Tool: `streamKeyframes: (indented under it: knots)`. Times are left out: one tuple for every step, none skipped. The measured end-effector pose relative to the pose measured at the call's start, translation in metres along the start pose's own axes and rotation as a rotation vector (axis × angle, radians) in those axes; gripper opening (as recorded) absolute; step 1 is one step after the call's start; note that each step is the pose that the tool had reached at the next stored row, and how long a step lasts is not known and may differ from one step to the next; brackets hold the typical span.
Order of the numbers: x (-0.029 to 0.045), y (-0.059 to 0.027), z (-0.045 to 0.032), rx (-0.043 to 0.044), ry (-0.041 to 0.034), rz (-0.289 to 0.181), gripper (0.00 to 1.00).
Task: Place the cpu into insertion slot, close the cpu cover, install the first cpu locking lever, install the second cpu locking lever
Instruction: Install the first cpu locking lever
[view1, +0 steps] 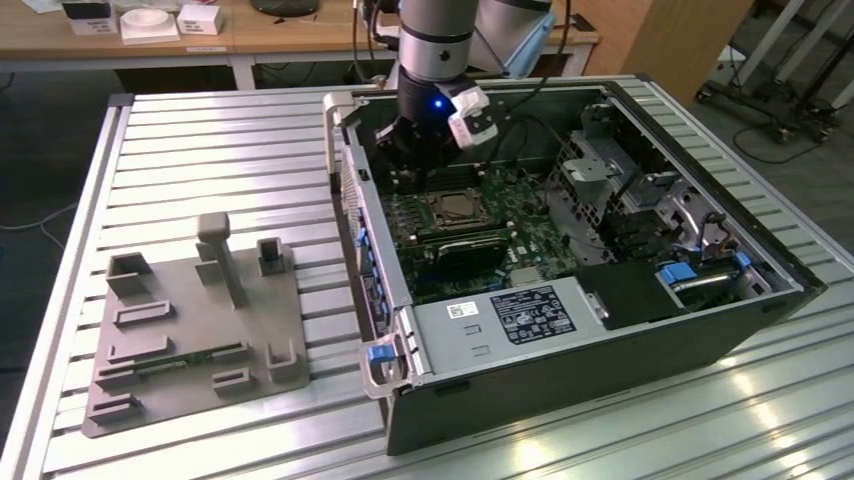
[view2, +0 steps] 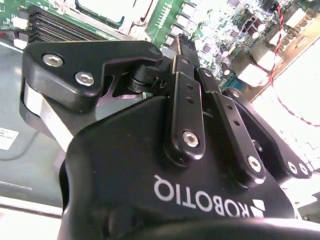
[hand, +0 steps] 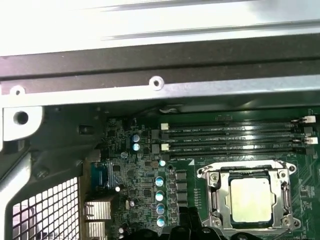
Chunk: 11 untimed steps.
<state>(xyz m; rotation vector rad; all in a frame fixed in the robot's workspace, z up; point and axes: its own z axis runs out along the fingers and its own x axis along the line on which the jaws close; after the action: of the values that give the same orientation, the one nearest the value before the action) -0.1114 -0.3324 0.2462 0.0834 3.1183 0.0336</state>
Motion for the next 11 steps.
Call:
streamKeyframes:
  knots:
    - [0.0011,0.0005,-0.0001,0.0002,0.0002,-0.002,0.10]
    - [0.0022,0.0010,-0.0001,0.0002,0.0003,-0.004,0.10]
    - [0.0029,0.0012,-0.0001,0.0001,0.0001,-0.004,0.10]
    - [0.0032,0.0013,-0.0001,0.0001,0.0001,-0.004,0.10]
    - [0.0033,0.0016,0.0000,0.0001,0.0001,-0.004,0.10]
    - [0.0034,0.0024,0.0000,0.0001,0.0002,-0.004,0.10]
    - [0.0035,0.0038,0.0001,0.0001,0.0003,-0.004,0.10]
    - [0.0037,0.0051,0.0001,0.0001,0.0002,-0.004,0.10]
    - [0.0039,0.0061,0.0001,0.0001,0.0002,-0.004,0.10]
    - [0.0041,0.0074,0.0001,0.0001,0.0002,-0.005,0.10]
    - [0.0043,0.0089,0.0002,0.0000,0.0002,-0.005,0.10]
